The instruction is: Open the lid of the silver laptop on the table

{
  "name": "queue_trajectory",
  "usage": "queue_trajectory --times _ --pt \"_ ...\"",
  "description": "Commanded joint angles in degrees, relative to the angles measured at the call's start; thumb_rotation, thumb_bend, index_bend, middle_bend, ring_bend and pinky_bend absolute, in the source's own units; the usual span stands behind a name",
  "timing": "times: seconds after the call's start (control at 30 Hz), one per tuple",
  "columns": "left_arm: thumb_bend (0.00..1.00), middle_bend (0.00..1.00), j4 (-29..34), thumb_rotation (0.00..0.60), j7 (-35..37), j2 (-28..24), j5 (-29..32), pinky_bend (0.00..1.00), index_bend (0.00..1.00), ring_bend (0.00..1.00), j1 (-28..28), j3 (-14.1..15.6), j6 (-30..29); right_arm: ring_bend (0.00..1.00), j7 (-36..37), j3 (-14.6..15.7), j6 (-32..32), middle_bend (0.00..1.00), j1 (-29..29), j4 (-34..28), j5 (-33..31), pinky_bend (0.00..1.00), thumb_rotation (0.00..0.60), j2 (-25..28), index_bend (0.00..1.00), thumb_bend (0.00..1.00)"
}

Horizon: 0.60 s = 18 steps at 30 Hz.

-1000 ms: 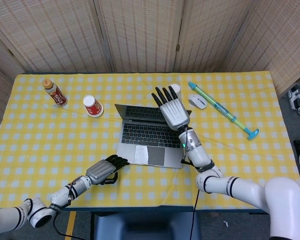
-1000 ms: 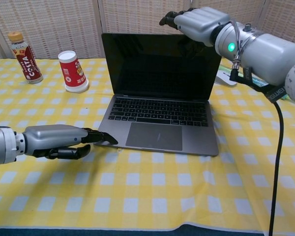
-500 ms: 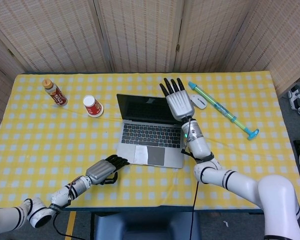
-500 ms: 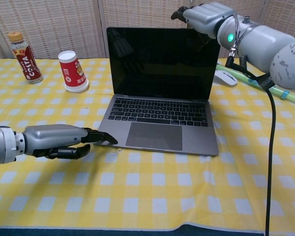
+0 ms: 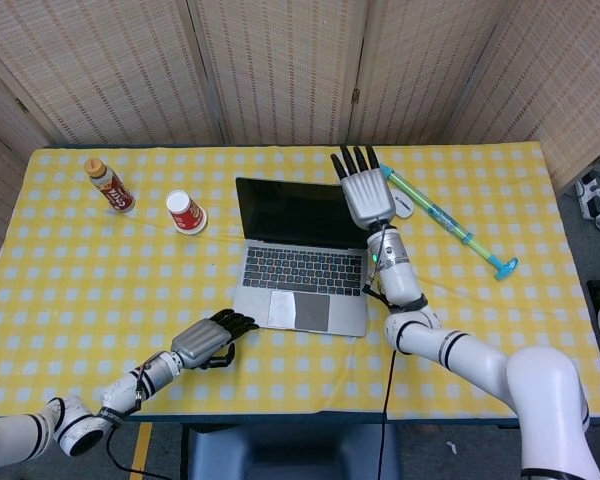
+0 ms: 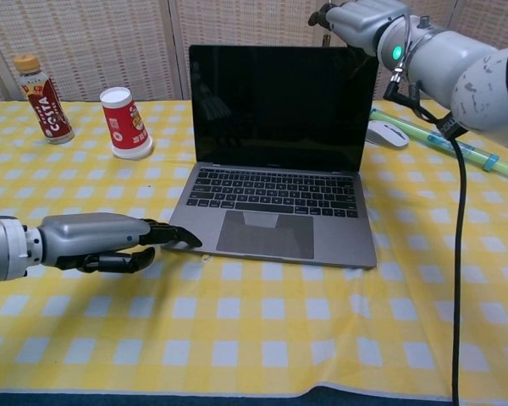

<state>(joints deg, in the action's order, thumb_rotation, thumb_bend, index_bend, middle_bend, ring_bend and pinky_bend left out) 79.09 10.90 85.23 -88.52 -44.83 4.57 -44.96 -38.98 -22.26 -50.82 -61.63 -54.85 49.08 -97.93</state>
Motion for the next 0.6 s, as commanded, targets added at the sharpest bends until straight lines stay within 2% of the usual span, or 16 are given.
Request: queue_trajectory --times 0.03,0.13,0.3,0.6 --pt "0.83 0.09 0.08 0.000 -0.06 -0.02 -0.03 0.00 0.05 0.00 0.05 0.02 -0.10 0.00 0.34 -0.14 -0.19 0.00 0.05 -0.02 -0.36 0.00 0.600 0.29 0.00 0.65" --pt "0.83 0.09 0.28 0.000 -0.12 -0.15 -0.09 0.00 0.04 0.00 0.06 0.01 -0.23 0.00 1.52 -0.02 -0.65 0.00 0.50 -1.27 0.23 0.00 0.600 1.09 0.00 0.65" --pt "0.83 0.09 0.90 0.000 0.31 -0.58 -1.11 0.00 0.06 0.01 0.53 -0.04 -2.21 0.00 5.04 0.30 -2.57 0.00 2.49 -7.57 2.69 0.00 0.600 4.52 0.00 0.65" --pt "0.82 0.09 4.13 0.000 0.97 -4.78 -0.65 0.00 0.05 0.01 3.13 -0.96 -7.86 0.00 8.51 3.16 -9.14 0.00 9.68 -27.27 9.16 0.00 0.600 16.34 0.00 0.65"
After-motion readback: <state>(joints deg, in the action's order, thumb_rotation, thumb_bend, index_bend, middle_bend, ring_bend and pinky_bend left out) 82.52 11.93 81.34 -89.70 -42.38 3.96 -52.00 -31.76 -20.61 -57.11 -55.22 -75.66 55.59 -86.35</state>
